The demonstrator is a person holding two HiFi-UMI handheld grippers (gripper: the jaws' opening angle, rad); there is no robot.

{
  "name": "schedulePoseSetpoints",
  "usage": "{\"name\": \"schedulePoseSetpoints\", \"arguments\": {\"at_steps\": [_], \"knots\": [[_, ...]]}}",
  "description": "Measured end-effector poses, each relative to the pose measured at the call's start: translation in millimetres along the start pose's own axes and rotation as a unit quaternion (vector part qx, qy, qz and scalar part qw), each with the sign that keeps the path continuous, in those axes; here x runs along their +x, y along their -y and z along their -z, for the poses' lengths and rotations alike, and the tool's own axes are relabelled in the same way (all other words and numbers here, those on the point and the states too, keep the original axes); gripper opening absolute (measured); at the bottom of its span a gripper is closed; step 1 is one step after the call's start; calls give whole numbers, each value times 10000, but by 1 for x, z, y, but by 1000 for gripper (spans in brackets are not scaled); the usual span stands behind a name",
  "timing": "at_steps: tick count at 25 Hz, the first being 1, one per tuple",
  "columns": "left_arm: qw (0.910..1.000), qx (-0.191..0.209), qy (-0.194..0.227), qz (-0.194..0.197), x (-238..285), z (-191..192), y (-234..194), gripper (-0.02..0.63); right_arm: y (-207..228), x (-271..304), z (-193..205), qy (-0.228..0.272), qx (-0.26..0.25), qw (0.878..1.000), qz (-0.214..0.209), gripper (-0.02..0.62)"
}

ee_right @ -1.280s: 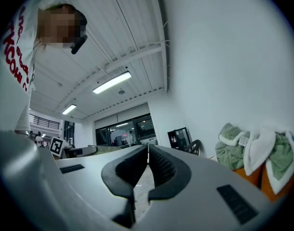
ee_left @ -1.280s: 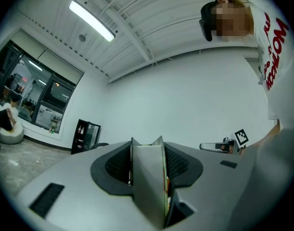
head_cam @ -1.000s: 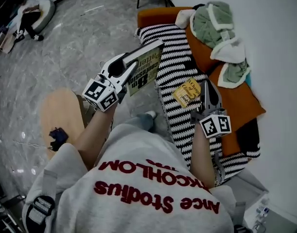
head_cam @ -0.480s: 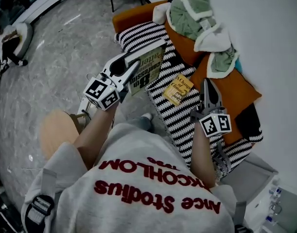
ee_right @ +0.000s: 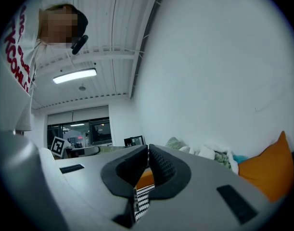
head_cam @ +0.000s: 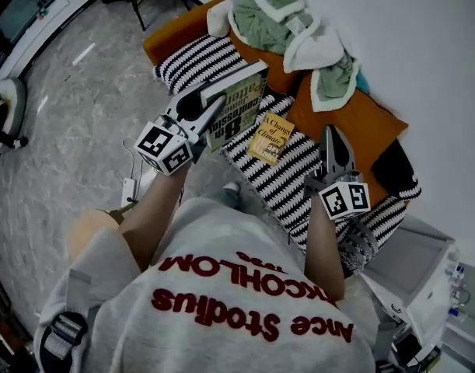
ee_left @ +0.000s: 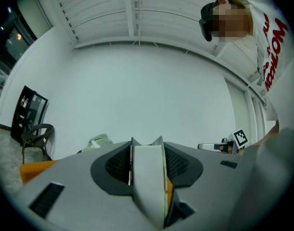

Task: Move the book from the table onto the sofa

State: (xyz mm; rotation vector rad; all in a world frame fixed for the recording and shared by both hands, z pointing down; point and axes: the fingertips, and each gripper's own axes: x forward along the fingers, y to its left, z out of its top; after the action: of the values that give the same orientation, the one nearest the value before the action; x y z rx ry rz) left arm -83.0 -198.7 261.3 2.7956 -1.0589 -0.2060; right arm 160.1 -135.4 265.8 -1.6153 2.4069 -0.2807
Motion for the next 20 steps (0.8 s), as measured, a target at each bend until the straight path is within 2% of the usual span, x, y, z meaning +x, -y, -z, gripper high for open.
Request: {"name": "schedulePoseSetpoints", "arguments": {"at_steps": [12, 20], "knots": [[9956, -229, -316, 855, 67, 26, -4, 176, 34, -10, 1, 36, -6, 9964, 846, 29], [9915, -413, -539, 1112, 96, 50, -9, 176, 49, -11, 13, 4, 77, 9928, 1198, 28]]}}
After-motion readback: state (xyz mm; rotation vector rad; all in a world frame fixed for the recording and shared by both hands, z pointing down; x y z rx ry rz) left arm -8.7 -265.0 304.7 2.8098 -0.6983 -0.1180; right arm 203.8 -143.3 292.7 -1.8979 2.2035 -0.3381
